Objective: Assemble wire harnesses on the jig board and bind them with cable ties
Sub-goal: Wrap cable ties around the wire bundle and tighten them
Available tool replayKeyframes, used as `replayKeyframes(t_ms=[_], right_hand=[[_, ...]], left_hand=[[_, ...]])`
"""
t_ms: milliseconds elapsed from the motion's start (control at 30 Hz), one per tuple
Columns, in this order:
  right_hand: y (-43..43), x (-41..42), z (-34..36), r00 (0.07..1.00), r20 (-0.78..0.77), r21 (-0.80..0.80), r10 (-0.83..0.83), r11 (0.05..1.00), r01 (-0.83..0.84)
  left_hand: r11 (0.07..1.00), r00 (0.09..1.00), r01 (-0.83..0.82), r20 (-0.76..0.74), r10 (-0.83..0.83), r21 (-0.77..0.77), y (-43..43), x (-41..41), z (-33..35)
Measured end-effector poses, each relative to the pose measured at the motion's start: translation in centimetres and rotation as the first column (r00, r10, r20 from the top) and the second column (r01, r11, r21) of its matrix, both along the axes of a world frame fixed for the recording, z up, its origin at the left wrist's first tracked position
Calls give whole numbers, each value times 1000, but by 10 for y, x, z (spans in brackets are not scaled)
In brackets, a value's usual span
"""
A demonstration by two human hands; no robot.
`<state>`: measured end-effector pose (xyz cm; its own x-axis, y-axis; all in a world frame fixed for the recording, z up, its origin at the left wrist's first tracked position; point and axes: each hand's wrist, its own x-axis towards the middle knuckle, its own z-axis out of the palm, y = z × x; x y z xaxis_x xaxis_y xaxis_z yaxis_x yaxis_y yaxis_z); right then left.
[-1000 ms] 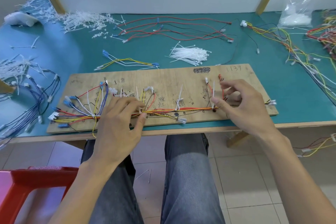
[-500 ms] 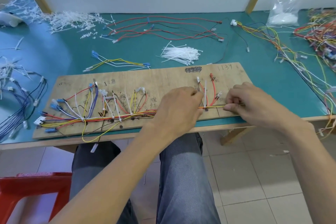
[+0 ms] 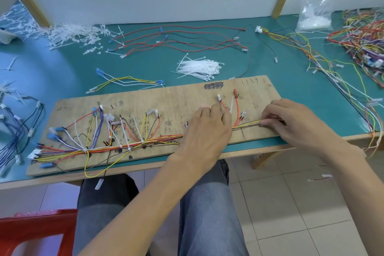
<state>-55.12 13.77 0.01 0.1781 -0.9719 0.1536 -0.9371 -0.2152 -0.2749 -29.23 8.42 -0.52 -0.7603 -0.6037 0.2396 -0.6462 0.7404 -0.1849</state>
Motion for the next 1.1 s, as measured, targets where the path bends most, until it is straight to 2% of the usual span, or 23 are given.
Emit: replayKeyframes(t_ms=[167,300,467,633,800,900,1033,1100], right_hand=[[-2,2,-3,995,49,-25,92,996,-91],[1,-2,-3,992,11,-60,125,990,-125],[9,-24,3,999,-29,-44,21,999,-22],[5,-27,12,998,-54,55,42,998,-39],[9,-23,15,992,-127,47,25,999,-19],[11,-22,17,994,-111,49,10,999,-4],[-4,-27,32,998,-62,278,-17,960,34],[-8,-28,38,999,-14,339,-41,940,43]], left_hand=[[998,998,-58,-37,58,4,-1,-5,-3],[994,994,-110,-3,110,-9,4,-9,-1],[996,997,-74,22,75,-50,9,-5,-4],[992,995,-97,-2,97,-77,4,-7,-6],[989,993,-113,-30,110,-98,1,-6,-11],[985,994,-106,-44,101,-135,2,-6,-14],[981,995,-95,-54,87,-169,1,-5,-16],[979,994,-99,-72,87,-177,2,-4,-17]])
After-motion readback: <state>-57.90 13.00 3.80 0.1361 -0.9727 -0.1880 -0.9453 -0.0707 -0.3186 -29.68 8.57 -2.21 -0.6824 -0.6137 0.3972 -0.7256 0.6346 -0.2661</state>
